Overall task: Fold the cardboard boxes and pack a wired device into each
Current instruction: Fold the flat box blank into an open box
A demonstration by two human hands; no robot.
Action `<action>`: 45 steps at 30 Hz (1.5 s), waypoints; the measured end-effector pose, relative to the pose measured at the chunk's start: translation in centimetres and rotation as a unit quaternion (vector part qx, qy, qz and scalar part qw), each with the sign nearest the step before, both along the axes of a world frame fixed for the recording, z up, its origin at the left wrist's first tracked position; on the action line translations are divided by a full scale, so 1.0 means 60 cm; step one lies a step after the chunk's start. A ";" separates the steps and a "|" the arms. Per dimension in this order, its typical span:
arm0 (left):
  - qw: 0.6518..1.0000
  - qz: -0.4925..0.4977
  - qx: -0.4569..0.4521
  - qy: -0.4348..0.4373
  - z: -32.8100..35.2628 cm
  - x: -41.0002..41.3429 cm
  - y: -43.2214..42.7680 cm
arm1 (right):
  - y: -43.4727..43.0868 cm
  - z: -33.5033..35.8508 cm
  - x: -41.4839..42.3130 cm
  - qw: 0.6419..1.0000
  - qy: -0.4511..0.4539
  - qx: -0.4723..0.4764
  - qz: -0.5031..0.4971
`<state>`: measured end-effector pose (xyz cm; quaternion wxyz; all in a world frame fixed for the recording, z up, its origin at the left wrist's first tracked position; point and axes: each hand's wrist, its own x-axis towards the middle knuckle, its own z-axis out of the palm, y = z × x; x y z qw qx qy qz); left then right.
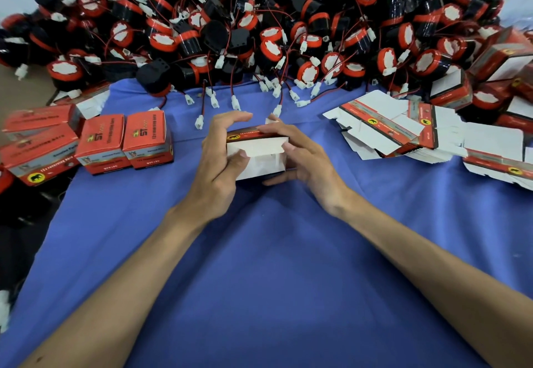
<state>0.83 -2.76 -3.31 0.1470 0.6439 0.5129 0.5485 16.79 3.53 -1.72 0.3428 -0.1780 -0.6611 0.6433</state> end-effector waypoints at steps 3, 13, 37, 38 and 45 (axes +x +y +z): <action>1.000 0.003 -0.013 -0.002 0.002 0.002 -0.001 | 0.001 0.002 0.002 0.999 0.002 -0.036 0.020; 0.996 -0.041 -0.073 -0.032 -0.004 0.000 0.004 | 0.008 -0.003 -0.003 0.997 -0.018 0.057 -0.056; 0.991 -0.050 -0.088 -0.090 0.005 0.013 0.000 | 0.014 -0.008 0.000 0.980 -0.059 0.136 -0.133; 0.992 -0.048 -0.087 -0.083 0.004 0.013 0.001 | 0.015 -0.008 -0.001 0.980 -0.057 0.133 -0.137; 0.996 -0.021 -0.077 -0.029 0.000 0.011 0.000 | 0.014 -0.002 0.005 0.988 -0.037 0.101 -0.114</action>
